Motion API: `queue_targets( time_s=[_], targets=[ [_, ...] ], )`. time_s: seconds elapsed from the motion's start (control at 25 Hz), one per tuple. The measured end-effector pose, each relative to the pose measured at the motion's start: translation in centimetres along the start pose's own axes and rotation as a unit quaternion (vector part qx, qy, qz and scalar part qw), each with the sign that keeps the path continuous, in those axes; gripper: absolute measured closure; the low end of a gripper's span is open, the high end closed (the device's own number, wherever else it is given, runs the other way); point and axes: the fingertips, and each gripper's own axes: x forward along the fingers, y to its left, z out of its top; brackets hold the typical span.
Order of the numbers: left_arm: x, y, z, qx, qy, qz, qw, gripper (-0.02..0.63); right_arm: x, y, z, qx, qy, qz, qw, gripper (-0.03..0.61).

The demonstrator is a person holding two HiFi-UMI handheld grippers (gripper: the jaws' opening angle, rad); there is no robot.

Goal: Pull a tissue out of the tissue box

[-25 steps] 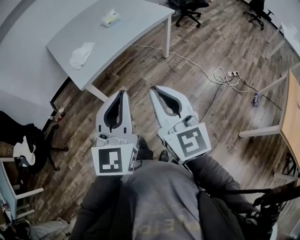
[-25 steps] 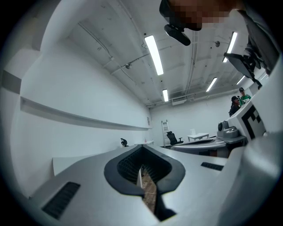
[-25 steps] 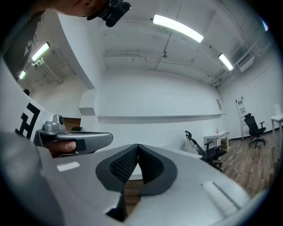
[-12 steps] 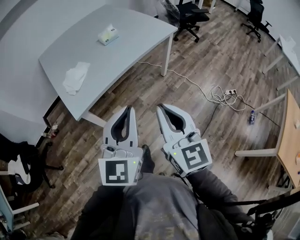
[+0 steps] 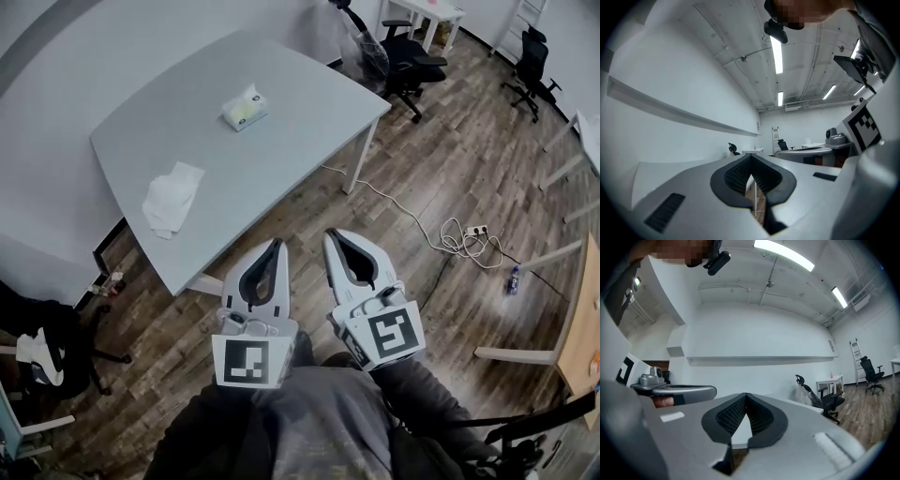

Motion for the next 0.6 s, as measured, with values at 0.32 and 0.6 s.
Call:
queue_targets(
  time_s=[0.32, 0.6],
  targets=[
    [4.9, 2.0, -1.6, -0.018, 0.012, -0.004, 0.9998, 0.617, 4.5, -3.1, -0.3, -0.005, 0.01, -0.002, 1.0, 0.575],
    [12.3, 2.9, -1.9, -0.018, 0.004, 0.017, 0.9997, 0.617, 9.0, -9.0, -1.3, 0.005, 0.01, 0.006, 1.0, 0.575]
  ],
)
